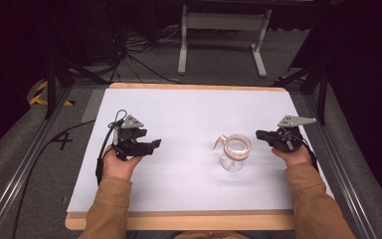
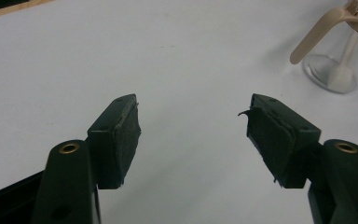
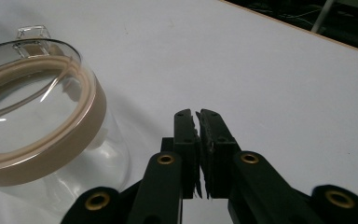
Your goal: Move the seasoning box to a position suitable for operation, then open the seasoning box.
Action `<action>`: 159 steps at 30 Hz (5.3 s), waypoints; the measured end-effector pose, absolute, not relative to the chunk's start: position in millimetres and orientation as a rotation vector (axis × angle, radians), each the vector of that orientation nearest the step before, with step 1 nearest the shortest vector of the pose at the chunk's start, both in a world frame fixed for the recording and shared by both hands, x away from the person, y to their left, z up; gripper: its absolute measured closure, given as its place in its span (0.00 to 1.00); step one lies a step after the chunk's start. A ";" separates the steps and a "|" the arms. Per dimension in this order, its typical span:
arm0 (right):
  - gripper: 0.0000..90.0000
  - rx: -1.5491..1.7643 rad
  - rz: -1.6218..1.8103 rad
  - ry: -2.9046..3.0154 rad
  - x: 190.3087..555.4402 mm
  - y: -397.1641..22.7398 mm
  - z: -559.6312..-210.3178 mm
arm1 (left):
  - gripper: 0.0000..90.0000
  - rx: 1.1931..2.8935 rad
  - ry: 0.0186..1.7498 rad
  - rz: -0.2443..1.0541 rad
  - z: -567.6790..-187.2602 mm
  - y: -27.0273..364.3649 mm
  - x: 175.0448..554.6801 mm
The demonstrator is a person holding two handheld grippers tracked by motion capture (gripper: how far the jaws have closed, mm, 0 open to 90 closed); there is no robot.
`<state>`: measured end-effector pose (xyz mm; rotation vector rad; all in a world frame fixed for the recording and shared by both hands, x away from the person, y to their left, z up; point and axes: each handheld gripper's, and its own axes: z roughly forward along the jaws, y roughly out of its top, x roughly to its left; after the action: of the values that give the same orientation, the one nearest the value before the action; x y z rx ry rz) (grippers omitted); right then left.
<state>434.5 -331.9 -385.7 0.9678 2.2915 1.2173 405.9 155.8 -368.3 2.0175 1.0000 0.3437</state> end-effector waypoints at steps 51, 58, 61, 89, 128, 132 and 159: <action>0.99 0.949 1.121 2.564 431.7 -294.7 -409.2 | 0.38 2.084 0.915 0.311 -362.7 137.0 409.4; 0.99 0.983 1.125 2.585 425.1 -291.0 -410.0 | 0.38 2.082 0.904 0.304 -362.7 129.8 412.6; 0.99 0.960 1.100 2.604 421.8 -288.5 -411.4 | 0.38 2.090 0.898 0.300 -362.1 128.3 413.8; 0.99 0.779 0.992 2.753 386.8 -252.1 -412.2 | 0.42 2.119 0.820 0.264 -361.1 107.2 425.9; 0.97 0.846 1.182 2.569 382.6 -283.9 -388.4 | 0.98 2.068 0.611 0.125 -327.6 74.2 418.8; 0.97 0.854 1.190 2.565 379.4 -286.6 -388.2 | 0.99 2.080 0.579 0.067 -327.3 60.2 425.7; 0.95 0.781 1.217 2.623 371.8 -276.6 -386.9 | 0.99 2.156 0.470 -0.093 -354.3 -1.4 454.0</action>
<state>371.8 -276.6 -386.9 0.7811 2.6227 1.2166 454.0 -1.4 -354.3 2.1557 0.4698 -0.0928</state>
